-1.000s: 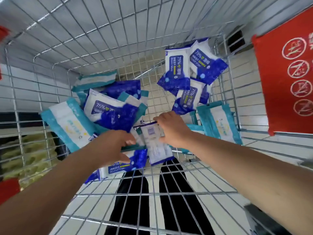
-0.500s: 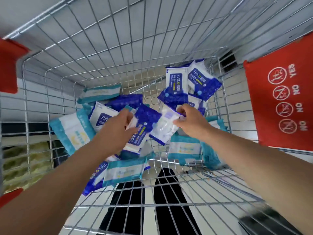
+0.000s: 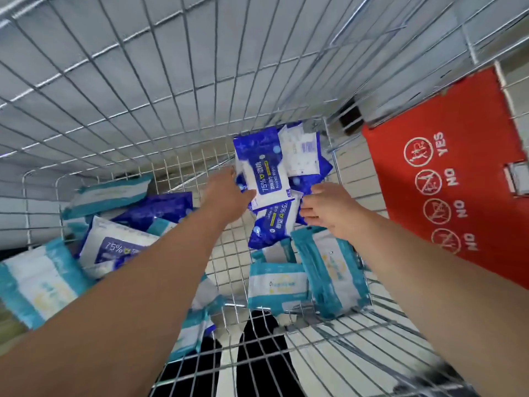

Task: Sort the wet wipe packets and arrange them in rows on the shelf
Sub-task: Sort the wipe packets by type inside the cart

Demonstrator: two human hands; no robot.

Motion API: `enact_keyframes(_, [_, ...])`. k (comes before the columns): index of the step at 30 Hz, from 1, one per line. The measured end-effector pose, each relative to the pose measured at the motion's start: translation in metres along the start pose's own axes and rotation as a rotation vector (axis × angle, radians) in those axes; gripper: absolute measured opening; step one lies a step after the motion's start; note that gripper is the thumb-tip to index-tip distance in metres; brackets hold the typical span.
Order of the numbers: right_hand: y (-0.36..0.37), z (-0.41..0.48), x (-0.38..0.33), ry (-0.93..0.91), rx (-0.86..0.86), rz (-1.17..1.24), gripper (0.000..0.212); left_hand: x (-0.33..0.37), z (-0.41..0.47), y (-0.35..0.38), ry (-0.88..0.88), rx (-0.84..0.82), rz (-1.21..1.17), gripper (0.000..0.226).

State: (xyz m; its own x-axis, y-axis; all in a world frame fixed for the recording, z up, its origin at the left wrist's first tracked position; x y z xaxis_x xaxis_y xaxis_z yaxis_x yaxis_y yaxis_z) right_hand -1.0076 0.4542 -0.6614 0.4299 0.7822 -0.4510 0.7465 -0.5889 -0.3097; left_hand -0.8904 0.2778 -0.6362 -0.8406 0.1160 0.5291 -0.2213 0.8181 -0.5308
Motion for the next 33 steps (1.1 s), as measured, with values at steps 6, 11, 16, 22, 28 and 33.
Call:
enact_keyframes(6, [0.021,0.005,0.009,0.007,-0.056,0.049,0.046,-0.017,0.000,0.023,-0.054,-0.153,-0.176,0.064])
enact_keyframes(11, [0.031,0.003,-0.006,0.027,-0.116,0.371,0.036,-0.022,0.005,0.026,-0.081,-0.156,-0.388,0.062])
enact_keyframes(16, [0.031,-0.010,-0.038,-0.105,-0.100,0.478,0.024,-0.026,0.006,-0.004,0.002,0.132,-0.307,0.059])
enact_keyframes(22, [0.028,-0.019,-0.058,-0.314,-0.017,0.049,0.018,-0.014,0.001,-0.020,-0.010,0.163,-0.278,0.064])
enact_keyframes(28, [0.042,-0.056,-0.083,-0.567,0.148,-0.471,0.037,-0.009,-0.040,-0.055,0.185,0.125,0.058,0.033])
enact_keyframes(33, [0.112,-0.081,-0.105,-0.702,0.028,-0.685,0.036,-0.059,-0.064,-0.133,0.111,0.214,0.393,0.036])
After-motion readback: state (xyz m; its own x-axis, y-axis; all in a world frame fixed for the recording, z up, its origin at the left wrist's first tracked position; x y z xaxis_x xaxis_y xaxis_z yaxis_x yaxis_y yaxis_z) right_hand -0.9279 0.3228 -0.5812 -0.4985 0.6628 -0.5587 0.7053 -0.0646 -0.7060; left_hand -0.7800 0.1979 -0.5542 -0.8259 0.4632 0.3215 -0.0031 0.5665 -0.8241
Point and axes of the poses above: each hand's wrist, its own z-axis towards the middle knuckle, its own y-axis out of the palm, x = y × z, the point moved 9 cm from there along z, towards the middle knuckle, and after that the axes turned 3 degrees about -z, right-handed, at the moved point
